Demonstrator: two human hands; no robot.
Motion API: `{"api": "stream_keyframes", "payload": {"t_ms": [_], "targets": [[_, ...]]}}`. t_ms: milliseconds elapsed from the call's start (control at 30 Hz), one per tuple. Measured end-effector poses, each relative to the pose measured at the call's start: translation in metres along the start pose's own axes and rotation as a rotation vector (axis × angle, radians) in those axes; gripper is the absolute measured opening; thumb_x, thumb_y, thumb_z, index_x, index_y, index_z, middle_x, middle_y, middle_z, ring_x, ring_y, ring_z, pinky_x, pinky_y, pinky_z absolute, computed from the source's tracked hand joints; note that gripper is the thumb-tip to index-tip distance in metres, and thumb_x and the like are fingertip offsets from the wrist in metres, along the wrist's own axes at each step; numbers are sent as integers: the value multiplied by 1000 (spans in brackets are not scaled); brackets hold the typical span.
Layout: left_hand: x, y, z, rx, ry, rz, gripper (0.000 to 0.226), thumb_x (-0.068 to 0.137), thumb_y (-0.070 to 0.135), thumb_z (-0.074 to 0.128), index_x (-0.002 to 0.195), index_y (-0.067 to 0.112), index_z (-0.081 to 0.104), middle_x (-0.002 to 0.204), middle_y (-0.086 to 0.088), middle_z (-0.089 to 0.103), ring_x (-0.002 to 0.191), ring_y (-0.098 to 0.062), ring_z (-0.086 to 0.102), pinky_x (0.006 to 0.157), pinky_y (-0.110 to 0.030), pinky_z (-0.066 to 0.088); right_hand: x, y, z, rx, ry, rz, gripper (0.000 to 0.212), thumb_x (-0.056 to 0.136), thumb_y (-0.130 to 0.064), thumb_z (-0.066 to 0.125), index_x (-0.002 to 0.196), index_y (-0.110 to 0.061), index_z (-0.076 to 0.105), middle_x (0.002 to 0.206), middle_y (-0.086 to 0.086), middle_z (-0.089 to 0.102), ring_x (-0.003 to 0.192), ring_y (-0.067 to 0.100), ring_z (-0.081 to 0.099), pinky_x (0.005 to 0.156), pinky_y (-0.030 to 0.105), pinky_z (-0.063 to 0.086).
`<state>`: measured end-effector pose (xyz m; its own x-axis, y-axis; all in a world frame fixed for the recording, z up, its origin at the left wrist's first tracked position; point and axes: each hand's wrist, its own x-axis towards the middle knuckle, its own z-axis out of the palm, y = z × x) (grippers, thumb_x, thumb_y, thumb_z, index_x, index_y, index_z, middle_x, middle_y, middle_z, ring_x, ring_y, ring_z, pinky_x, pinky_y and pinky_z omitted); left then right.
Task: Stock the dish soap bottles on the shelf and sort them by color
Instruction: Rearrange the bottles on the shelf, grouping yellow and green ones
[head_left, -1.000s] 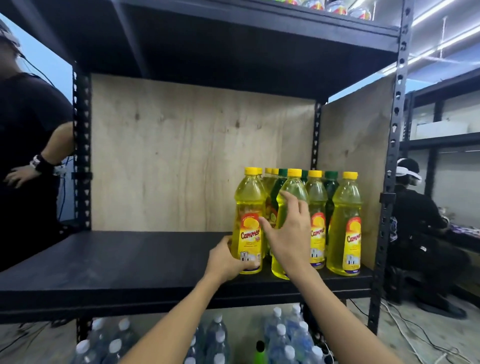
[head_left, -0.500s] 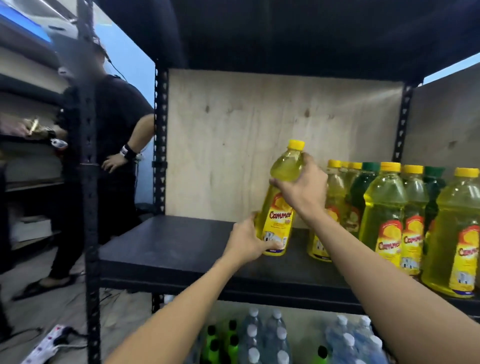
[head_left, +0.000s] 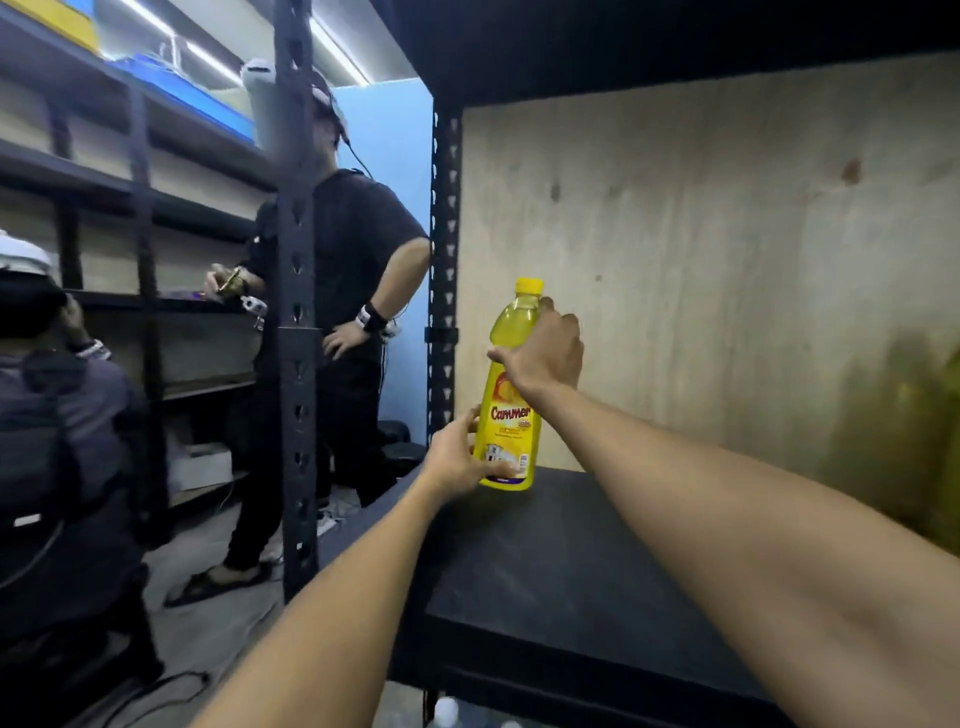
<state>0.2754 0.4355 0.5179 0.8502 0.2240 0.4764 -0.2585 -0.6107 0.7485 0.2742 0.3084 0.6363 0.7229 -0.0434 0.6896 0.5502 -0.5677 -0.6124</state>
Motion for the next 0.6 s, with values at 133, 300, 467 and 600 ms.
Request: {"api": "stream_keyframes", "payload": {"t_ms": [133, 300, 467, 600], "targets": [[36, -26, 4, 38, -39, 7, 89, 58, 27, 95, 137, 27, 52, 109, 9, 71, 96, -7, 70, 92, -32, 56, 18, 6, 34, -62, 3, -43, 78, 71, -43, 85, 133, -14, 47, 124, 13, 51, 110, 37, 60, 88, 38, 49], [58, -38, 12, 70, -52, -1, 82, 60, 29, 93, 131, 24, 53, 113, 5, 68, 102, -13, 67, 96, -35, 54, 28, 18, 54, -127, 17, -77, 79, 73, -40, 84, 136, -14, 44, 128, 13, 50, 113, 37, 59, 90, 39, 48], [60, -36, 20, 81, -87, -32, 88, 61, 34, 93, 136, 23, 48, 124, 1, 66, 111, -18, 65, 101, -40, 52, 35, 28, 54, -142, 22, -61, 78, 75, -40, 83, 136, -14, 43, 130, 13, 47, 115, 37, 57, 91, 40, 47], [55, -33, 22, 79, -81, -73, 91, 61, 39, 92, 137, 23, 46, 124, 2, 67, 112, -17, 65, 101, -38, 51, 32, 32, 56, -153, 30, -61, 81, 75, -42, 82, 139, -16, 39, 130, 13, 46, 114, 37, 57, 88, 40, 48]]}}
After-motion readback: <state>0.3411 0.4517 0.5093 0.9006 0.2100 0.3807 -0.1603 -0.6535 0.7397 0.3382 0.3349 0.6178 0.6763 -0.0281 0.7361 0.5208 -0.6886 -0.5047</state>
